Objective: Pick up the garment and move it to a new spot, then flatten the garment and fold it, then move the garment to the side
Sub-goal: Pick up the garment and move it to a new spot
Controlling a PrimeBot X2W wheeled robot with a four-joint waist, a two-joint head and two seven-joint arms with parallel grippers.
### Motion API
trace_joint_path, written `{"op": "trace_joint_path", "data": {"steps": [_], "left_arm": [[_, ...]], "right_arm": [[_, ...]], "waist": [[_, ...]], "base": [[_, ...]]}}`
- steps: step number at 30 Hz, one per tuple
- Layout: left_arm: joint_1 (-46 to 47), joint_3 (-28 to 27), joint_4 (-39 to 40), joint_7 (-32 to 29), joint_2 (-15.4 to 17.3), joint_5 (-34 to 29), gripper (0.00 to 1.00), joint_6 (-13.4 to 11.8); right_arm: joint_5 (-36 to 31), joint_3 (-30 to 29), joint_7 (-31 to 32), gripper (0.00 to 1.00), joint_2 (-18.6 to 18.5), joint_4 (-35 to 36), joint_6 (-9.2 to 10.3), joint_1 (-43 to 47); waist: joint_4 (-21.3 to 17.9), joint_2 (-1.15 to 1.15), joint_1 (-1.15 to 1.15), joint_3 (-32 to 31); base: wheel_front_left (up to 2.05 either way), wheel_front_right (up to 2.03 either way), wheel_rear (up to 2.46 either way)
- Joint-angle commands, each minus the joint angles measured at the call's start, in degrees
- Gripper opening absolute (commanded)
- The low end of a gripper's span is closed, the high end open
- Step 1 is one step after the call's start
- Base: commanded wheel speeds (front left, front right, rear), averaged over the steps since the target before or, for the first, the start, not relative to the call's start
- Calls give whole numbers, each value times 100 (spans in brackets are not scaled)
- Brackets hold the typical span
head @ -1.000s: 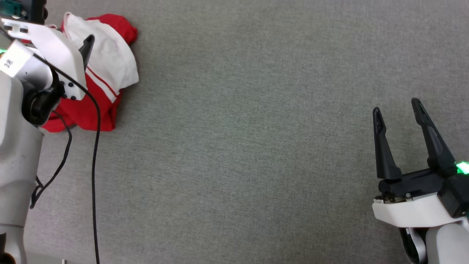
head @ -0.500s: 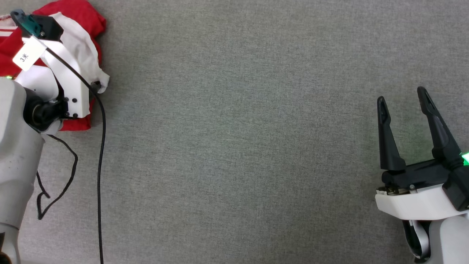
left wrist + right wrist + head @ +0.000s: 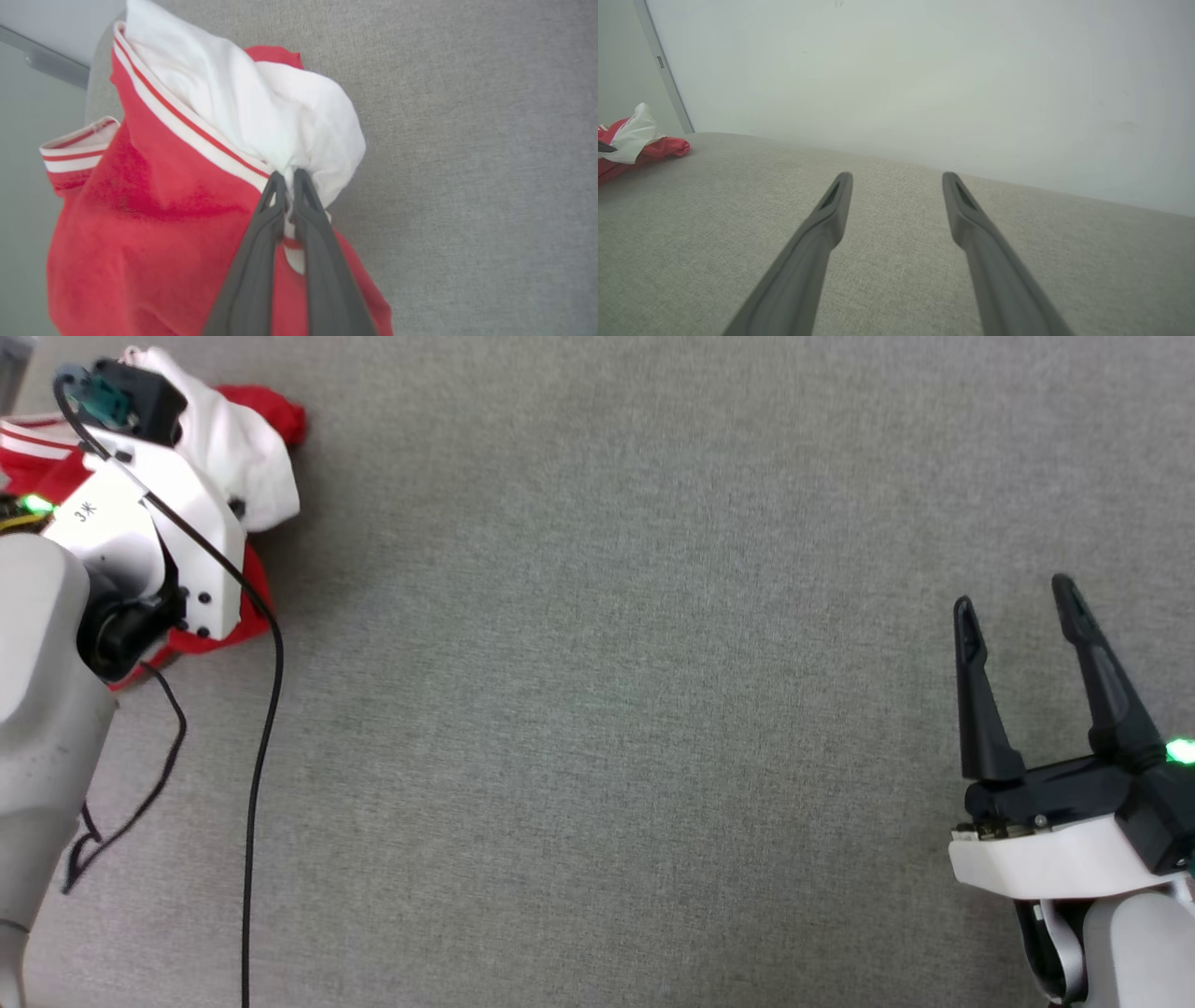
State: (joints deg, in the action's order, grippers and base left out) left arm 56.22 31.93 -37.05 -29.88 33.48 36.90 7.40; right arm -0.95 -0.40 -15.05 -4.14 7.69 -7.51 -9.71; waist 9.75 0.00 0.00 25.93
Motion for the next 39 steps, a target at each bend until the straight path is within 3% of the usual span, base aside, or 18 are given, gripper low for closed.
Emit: {"op": "trace_joint_path", "data": {"steps": [1, 9, 17, 26, 30, 31, 32, 35, 39], "left_arm": [[60, 69, 127, 189, 67, -47, 0, 5], [155, 497, 1075, 805, 243, -175, 0, 5], [119, 955, 1958, 1084, -136, -407, 0, 3], [228, 1651, 2088, 1431, -1137, -659, 0, 3], [317, 2077, 1778, 1654, -1691, -720, 0, 4], [317, 2077, 1778, 1654, -1691, -720, 0, 4], [334, 2295, 1580, 1766, -1966, -734, 0, 4], [327, 2689, 1239, 1912, -2365, -717, 0, 4], [211, 3233, 739, 2061, -2729, -662, 0, 5]], "right_arm": [[49, -5, -20, 100, 40, -28, 4, 78], [150, 27, -18, 100, 116, -150, 4, 274], [385, 20, -18, 100, 133, -177, 4, 338], [587, -140, -18, 100, 133, -180, 4, 350], [629, -255, -18, 100, 132, -153, 4, 317], [629, -255, -18, 100, 132, -153, 4, 317], [658, -343, -18, 100, 132, -142, 4, 279], [689, -446, -18, 100, 133, -127, 4, 215], [731, -492, -18, 100, 132, -107, 4, 163]], "waist": [[38, 0, 0, -246], [-28, 0, 0, -806], [-461, 0, 0, -1075], [-1194, 0, 0, -1011], [-1491, 0, 0, -906], [-1491, 0, 0, -906], [-1610, 0, 0, -838], [-1744, 0, 0, -726], [-1888, 0, 0, -585]], "base": [[0, 0, 0], [0, 0, 0], [0, 0, 0], [0, 0, 0], [0, 0, 0], [0, 0, 0], [0, 0, 0], [0, 0, 0], [0, 0, 0]]}}
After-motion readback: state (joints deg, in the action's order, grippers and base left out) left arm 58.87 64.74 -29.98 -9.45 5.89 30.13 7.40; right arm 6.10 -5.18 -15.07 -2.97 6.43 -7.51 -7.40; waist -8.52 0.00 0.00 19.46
